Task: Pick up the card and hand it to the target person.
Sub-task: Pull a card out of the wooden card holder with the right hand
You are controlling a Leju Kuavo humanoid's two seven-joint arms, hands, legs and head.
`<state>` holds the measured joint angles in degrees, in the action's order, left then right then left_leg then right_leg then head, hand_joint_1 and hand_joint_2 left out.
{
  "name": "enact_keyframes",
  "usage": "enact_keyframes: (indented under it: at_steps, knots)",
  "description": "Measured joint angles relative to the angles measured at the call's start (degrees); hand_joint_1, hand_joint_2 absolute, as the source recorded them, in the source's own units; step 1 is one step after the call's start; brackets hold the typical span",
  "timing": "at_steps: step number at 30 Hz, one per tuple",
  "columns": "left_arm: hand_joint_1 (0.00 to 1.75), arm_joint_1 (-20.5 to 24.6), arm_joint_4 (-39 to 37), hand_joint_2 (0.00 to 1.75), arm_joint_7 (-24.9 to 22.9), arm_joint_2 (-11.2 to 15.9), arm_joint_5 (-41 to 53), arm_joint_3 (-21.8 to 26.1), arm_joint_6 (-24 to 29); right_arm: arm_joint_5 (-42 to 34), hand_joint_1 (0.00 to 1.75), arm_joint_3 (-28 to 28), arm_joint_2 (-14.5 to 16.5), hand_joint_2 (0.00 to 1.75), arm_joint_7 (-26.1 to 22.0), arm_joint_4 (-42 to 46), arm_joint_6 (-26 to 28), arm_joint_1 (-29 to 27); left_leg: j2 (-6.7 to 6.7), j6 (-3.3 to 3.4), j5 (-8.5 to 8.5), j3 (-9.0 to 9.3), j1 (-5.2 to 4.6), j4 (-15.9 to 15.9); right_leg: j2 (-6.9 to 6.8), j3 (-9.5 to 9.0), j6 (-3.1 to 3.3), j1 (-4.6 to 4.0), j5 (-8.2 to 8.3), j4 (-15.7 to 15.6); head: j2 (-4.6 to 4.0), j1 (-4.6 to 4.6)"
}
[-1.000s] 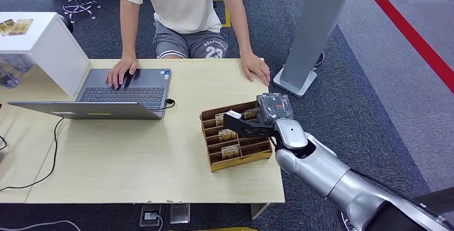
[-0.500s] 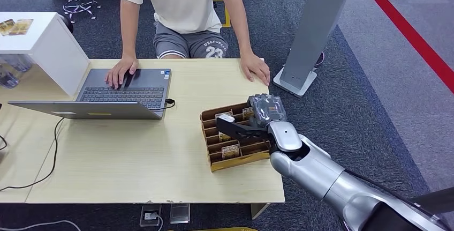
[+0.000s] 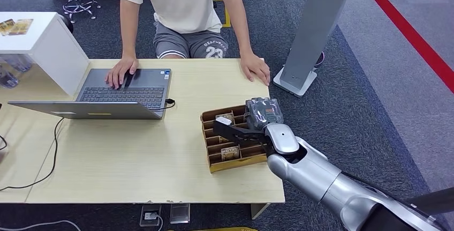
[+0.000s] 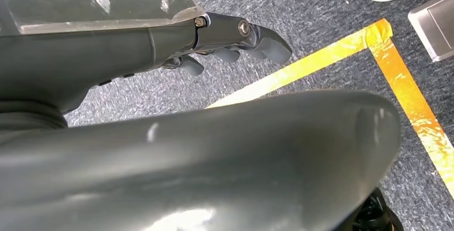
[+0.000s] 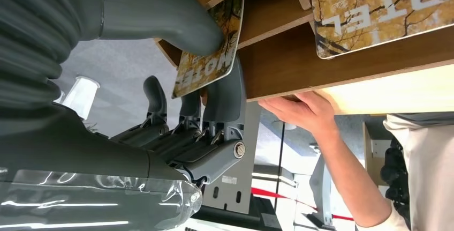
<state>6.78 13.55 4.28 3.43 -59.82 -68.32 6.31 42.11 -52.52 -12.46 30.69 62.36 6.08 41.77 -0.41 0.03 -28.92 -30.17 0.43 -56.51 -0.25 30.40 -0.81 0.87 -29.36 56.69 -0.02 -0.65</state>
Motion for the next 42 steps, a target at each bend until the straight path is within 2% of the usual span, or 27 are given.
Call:
enact_keyframes:
  at_steps: [33, 42]
  knots:
    - [0.0, -0.21, 0.0, 0.0, 1.22, 0.01, -0.37, 0.01, -1.25, -0.43, 1.33, 0.11, 0.78, 1.75, -1.2, 0.05, 0.05, 0.03, 0.01, -0.01, 0.02, 0.02, 0.0, 0.0, 0.0, -0.01, 0.01, 0.0, 0.01, 0.01, 0.01, 0.01]
    - [0.0, -0.54, 0.0, 0.0, 0.48, 0.03, -0.92, 0.01, -0.85, -3.89, 1.33, 0.73, 0.05, 1.75, 1.19, 4.36, -2.35, 0.69, 0.01, -0.01, 0.02, 0.02, 0.0, 0.0, 0.01, 0.0, 0.01, 0.0, 0.01, 0.01, 0.0, 0.0]
